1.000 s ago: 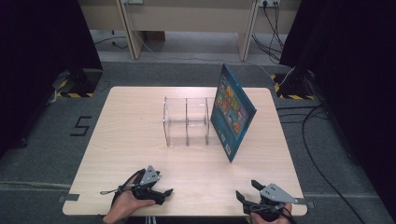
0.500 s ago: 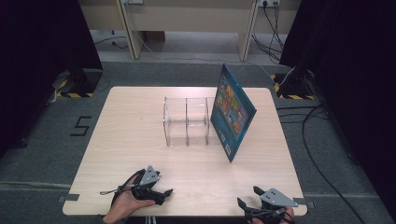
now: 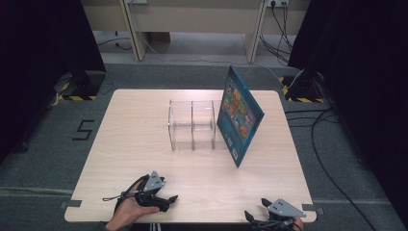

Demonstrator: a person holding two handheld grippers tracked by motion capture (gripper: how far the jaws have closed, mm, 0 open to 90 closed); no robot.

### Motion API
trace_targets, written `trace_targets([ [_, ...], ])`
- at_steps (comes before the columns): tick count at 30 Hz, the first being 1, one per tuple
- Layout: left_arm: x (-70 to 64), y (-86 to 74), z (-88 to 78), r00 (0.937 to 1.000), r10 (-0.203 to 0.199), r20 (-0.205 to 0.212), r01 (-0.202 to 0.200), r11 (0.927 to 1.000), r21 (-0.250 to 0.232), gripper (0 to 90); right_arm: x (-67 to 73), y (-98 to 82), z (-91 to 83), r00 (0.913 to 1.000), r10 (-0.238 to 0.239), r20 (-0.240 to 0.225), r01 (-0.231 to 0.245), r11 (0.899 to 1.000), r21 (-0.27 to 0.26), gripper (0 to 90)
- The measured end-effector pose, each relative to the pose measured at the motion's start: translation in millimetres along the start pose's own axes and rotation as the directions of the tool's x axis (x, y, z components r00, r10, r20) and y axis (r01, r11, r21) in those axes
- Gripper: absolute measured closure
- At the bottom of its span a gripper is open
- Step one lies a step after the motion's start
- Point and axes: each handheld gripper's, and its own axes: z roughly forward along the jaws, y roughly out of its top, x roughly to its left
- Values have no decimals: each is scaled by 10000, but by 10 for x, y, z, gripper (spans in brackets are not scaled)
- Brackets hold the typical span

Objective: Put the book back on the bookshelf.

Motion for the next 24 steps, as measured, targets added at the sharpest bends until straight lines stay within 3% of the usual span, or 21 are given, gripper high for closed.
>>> trace_targets([
  [13, -2, -1, -3, 10000, 7, -2, -7, 10000, 18, 137, 40, -102, -39, 9993, 385, -37, -383, 9980, 509, 207],
  [24, -1, -1, -2, 10000, 8, 4, -8, 10000, 11, 137, 47, -109, -36, 9993, 367, -38, -363, 9969, 703, 205],
])
